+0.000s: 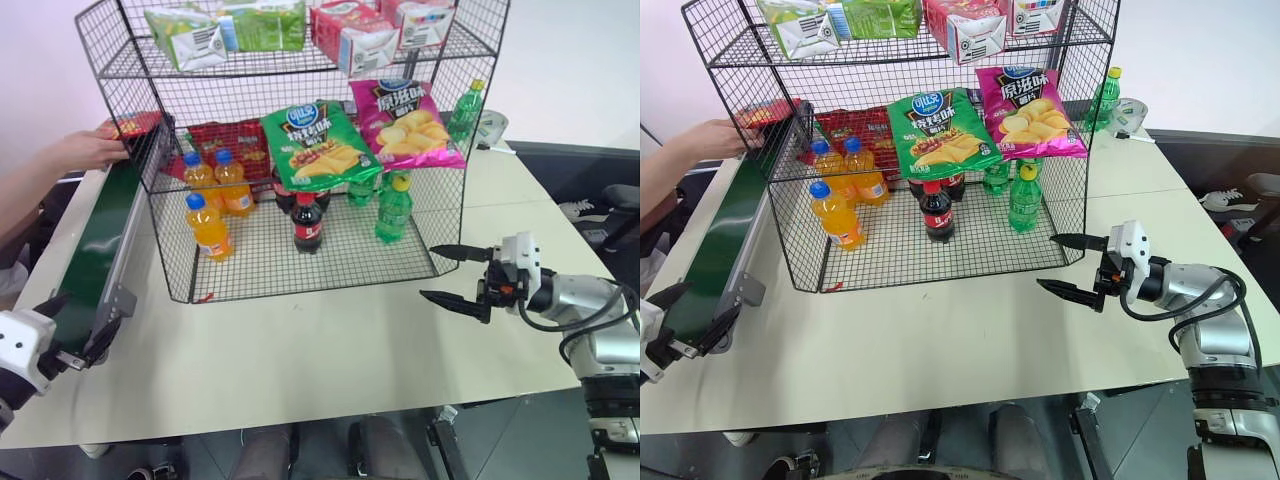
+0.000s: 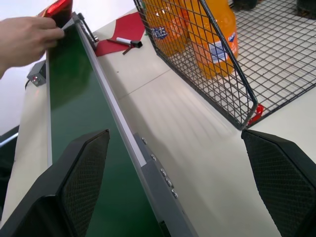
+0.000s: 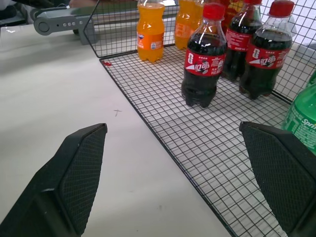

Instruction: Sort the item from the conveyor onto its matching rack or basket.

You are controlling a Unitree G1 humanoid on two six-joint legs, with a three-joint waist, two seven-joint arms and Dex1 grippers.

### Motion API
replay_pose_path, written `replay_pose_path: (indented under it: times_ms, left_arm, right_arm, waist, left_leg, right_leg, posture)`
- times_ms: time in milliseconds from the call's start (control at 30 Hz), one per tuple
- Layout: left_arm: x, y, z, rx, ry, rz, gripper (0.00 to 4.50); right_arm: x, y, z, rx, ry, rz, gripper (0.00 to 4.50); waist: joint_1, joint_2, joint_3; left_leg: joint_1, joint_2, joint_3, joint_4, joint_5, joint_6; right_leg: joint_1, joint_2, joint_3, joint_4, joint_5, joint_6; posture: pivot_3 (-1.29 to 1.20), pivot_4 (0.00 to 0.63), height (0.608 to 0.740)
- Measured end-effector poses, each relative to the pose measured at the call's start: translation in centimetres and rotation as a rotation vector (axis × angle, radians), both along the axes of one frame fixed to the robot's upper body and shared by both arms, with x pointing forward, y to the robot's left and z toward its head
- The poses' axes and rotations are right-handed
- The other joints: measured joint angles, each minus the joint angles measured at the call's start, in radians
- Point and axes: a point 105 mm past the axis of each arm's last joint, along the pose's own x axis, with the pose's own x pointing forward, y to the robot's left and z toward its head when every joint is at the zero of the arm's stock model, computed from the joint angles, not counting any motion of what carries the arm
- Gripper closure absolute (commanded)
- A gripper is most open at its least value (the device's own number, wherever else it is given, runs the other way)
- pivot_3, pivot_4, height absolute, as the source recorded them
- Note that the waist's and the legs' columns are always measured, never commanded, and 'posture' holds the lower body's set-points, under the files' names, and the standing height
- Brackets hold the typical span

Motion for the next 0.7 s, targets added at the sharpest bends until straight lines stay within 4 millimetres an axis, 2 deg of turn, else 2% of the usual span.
replay_pose_path:
  times_ms: [200,433,700]
  left_arm:
    - [0.1,0.0,0.2,0.021,-0.012,0.001,0.05]
    - [0.2,0.9,0.3,0.051,-0.036,0.045,0.05]
    - [-0.4,1.3,0.2,0.103,-0.032,0.048,0.05]
  right_arm:
    - [0.0,0.0,0.0,0.0,0.0,-0.001,0.0]
    - [0.0,0.1,-0.1,0.002,0.001,-0.001,0.0]
    - [0.0,0.1,-0.1,0.003,0.004,-0.001,0.0]
  waist:
    - [0.0,0.0,0.0]
    - [0.0,0.0,0.0]
    - [0.0,0.0,0.0]
  left_leg:
    - [0.0,0.0,0.0,0.0,0.0,0.0]
    - [0.0,0.0,0.0,0.0,0.0,0.0]
    - [0.0,0.0,0.0,0.0,0.0,0.0]
  right_leg:
    - [0.0,0.0,0.0,0.0,0.0,0.0]
    - [0.0,0.0,0.0,0.0,0.0,0.0]
    - [0.0,0.0,0.0,0.0,0.0,0.0]
  posture:
    - [0.0,0.15,0.74]
    - [0.0,0.15,0.74]
    - [0.0,0.15,0.74]
